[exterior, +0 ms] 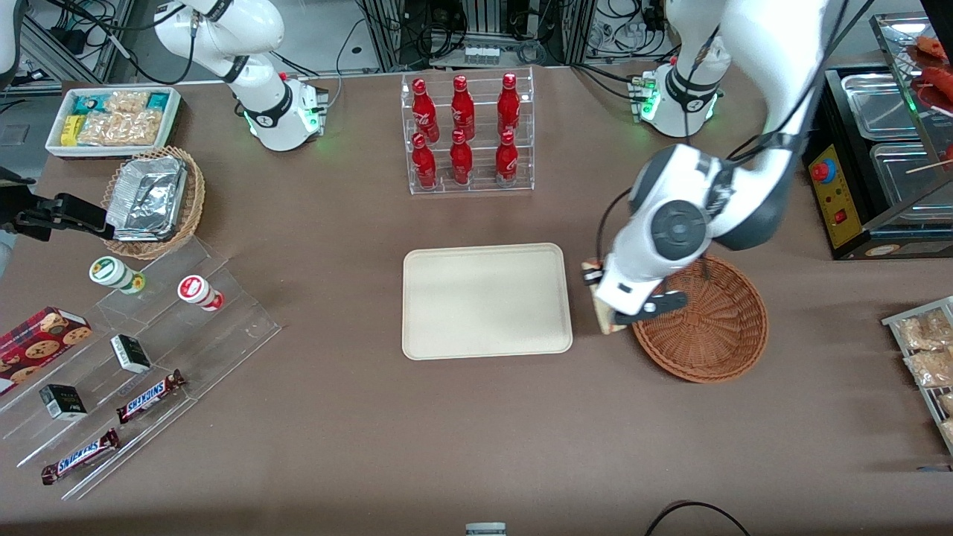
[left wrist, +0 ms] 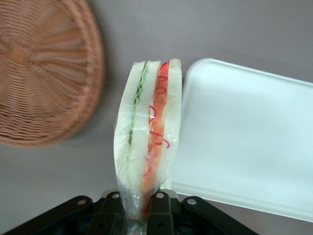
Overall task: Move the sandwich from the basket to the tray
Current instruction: 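Carry the sandwich over the cream tray with the left gripper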
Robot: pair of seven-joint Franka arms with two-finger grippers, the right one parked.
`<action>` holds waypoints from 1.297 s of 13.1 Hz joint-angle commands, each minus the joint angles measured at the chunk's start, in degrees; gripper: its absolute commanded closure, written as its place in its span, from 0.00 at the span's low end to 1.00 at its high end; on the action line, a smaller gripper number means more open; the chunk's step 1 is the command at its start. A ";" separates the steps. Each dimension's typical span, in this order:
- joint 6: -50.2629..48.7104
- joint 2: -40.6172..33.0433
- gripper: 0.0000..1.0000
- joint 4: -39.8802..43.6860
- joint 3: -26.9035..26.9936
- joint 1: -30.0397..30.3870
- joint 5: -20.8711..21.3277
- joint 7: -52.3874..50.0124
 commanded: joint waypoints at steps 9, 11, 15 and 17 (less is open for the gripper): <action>7.72 18.90 1.00 17.45 0.88 -17.06 4.12 -15.38; 9.21 20.31 1.00 18.06 0.97 -18.12 4.21 -15.91; 9.39 21.45 1.00 18.24 1.06 -19.00 7.29 -19.60; 9.48 22.33 1.00 18.94 1.06 -19.00 7.46 -22.15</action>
